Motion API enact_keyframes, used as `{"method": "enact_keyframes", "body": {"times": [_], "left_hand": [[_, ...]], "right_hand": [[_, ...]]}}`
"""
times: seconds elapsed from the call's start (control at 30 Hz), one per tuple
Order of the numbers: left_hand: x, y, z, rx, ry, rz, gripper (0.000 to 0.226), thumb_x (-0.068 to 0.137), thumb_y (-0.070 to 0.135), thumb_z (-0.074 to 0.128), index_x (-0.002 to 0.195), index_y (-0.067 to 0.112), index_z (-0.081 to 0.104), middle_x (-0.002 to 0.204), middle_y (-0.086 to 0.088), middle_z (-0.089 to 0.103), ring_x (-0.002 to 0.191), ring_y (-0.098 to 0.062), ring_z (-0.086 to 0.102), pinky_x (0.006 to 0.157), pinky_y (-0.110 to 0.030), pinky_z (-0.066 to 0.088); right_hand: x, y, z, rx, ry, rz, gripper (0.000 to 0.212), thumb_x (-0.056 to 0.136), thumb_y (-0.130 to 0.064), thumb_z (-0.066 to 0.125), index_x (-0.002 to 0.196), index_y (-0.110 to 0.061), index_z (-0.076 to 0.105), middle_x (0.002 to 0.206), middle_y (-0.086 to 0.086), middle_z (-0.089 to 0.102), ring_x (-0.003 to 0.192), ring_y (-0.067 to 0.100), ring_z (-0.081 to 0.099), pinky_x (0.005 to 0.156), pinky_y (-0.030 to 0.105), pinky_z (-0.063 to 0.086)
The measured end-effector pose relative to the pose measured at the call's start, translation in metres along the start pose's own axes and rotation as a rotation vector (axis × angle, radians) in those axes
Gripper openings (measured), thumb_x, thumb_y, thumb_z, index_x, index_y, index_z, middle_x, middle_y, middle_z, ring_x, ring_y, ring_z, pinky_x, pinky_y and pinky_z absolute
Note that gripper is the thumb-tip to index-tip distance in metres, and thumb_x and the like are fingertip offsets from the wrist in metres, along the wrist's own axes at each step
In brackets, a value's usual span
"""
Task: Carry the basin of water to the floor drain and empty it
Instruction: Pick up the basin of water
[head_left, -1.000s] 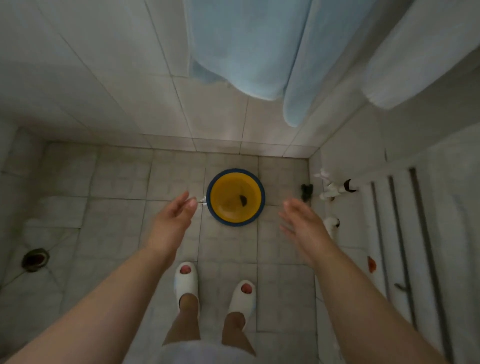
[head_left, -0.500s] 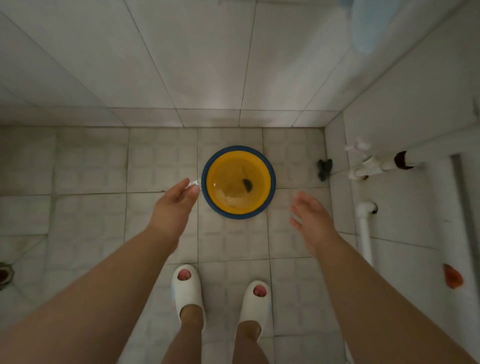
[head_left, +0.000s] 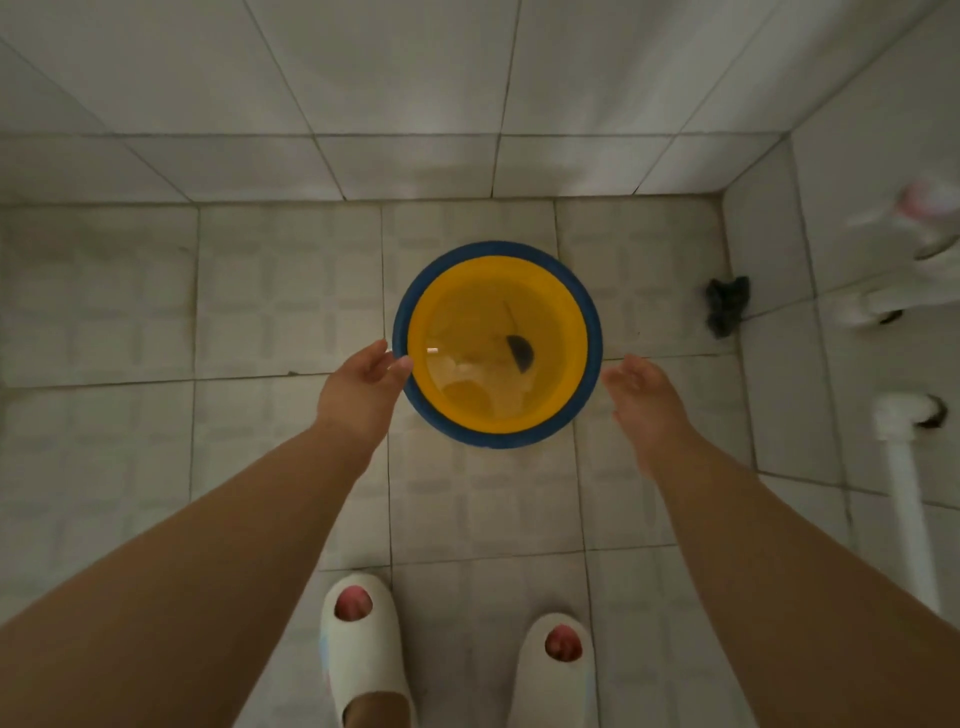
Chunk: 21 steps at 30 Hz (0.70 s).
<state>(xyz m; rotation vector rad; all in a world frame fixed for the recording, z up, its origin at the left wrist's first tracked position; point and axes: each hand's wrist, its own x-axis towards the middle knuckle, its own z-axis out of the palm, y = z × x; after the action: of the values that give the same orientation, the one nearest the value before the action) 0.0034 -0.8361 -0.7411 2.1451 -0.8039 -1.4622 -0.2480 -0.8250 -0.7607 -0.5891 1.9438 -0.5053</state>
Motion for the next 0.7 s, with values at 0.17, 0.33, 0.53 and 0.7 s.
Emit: {"method": "enact_keyframes", "body": {"times": [0.17,0.33,0.53,0.7], "left_hand": [[0.060,-0.037,0.020,0.104,0.054,0.002,0.058,0.088,0.031,0.057,0.141,0.019,0.037,0.146,-0.007,0.043,0.133,-0.025,0.041,0.108,-0.039,0.033],[0.113,-0.060,0.038,0.165,0.084,0.023,0.061,0.091,0.033,0.053,0.144,0.016,0.029,0.148,-0.009,0.040,0.133,-0.028,0.041,0.108,-0.039,0.033],[0.142,-0.066,0.052,0.206,0.101,0.121,0.042,0.093,0.028,0.048,0.133,0.015,0.045,0.125,-0.012,0.061,0.110,-0.031,0.058,0.086,-0.036,0.046],[0.153,-0.060,0.054,0.246,0.115,0.149,0.044,0.093,0.033,0.045,0.131,0.012,0.048,0.123,-0.015,0.061,0.109,-0.033,0.058,0.087,-0.037,0.046]], "right_hand": [[0.062,0.029,0.028,-0.062,0.054,-0.028,0.063,0.092,-0.035,0.051,0.146,-0.016,0.026,0.153,0.006,0.032,0.135,0.024,0.036,0.102,0.031,0.032],[0.117,0.041,0.048,-0.059,0.121,-0.040,0.051,0.096,-0.030,0.043,0.141,-0.009,0.033,0.136,0.006,0.047,0.123,0.022,0.045,0.097,0.032,0.037],[0.152,0.046,0.053,-0.113,0.215,-0.127,0.031,0.098,-0.027,0.033,0.094,-0.010,0.058,0.073,0.002,0.052,0.082,0.023,0.052,0.067,0.027,0.039],[0.161,0.041,0.048,-0.019,0.130,-0.049,0.051,0.098,-0.037,0.035,0.110,0.006,0.060,0.108,0.021,0.064,0.094,0.028,0.057,0.089,0.039,0.046]]}}
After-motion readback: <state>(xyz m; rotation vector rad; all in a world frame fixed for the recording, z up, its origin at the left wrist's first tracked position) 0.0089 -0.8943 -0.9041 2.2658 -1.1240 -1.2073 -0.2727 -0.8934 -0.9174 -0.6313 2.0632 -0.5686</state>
